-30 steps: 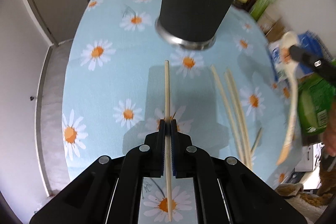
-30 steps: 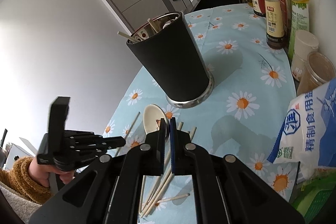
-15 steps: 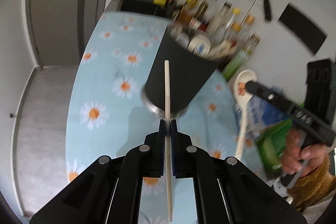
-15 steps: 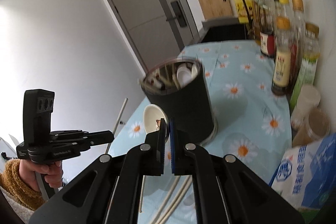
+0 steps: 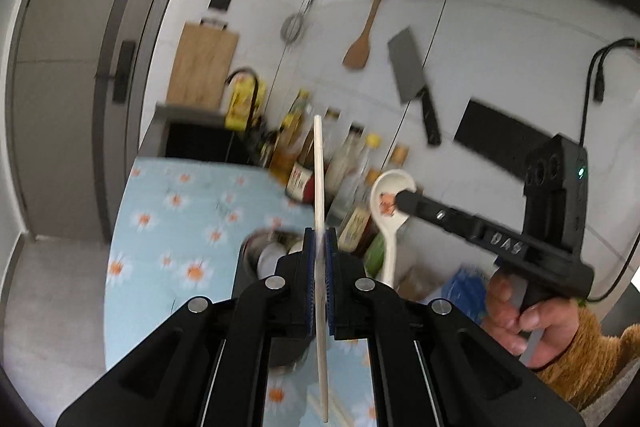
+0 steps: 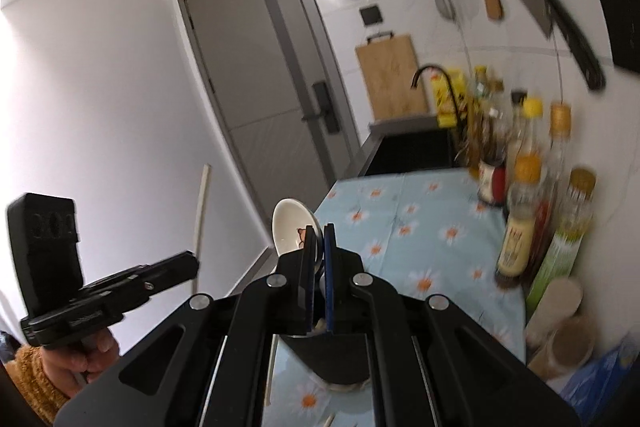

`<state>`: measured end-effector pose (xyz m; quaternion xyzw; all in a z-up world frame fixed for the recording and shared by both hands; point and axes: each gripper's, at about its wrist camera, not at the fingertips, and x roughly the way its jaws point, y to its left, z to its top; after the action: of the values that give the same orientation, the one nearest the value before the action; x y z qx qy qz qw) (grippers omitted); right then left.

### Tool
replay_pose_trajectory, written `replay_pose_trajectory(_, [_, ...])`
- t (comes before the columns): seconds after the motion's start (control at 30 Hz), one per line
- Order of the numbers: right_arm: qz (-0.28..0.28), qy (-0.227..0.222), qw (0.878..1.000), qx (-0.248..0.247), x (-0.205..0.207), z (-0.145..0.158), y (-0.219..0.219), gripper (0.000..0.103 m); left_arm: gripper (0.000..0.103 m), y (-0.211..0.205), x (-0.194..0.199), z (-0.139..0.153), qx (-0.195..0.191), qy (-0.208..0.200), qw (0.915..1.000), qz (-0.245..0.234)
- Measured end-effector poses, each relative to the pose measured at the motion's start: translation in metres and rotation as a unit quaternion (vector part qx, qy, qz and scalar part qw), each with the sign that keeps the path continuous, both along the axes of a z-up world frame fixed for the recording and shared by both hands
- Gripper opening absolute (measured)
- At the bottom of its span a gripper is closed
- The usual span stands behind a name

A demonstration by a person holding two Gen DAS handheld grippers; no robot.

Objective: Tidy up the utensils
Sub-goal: 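Lift the chopstick with the left gripper and drop it into the black holder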

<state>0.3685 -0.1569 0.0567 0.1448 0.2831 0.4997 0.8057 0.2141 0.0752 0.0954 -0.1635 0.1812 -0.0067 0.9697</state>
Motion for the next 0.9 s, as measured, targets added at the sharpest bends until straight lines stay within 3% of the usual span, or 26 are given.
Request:
replay_pose_trajectory(0.23, [-0.045,-0.024,0.999,0.016,0.022,0.008,0.009,0.005,0.004,0.003,0.021,0.016,0.035,-0.067,0.9969,0.023])
replay_pose_trajectory(0.37, [-0.091,-0.08,0.993,-0.007,0.021,0.015,0.018,0.005,0.004,0.01,0.032,0.021,0.035,-0.095,0.9941,0.041])
replay_pose_trajectory(0.63, [-0.093,-0.099,0.991,-0.008,0.027,0.011,0.035,0.005,0.004,0.014,0.049,0.012,0.038,-0.11,0.991,0.066])
replay_pose_trajectory(0.9, [-0.074,-0.084,0.993,-0.027,0.026,-0.007,0.051,0.005,0.004,0.018,0.063,-0.018,0.032,-0.075,0.9941,0.071])
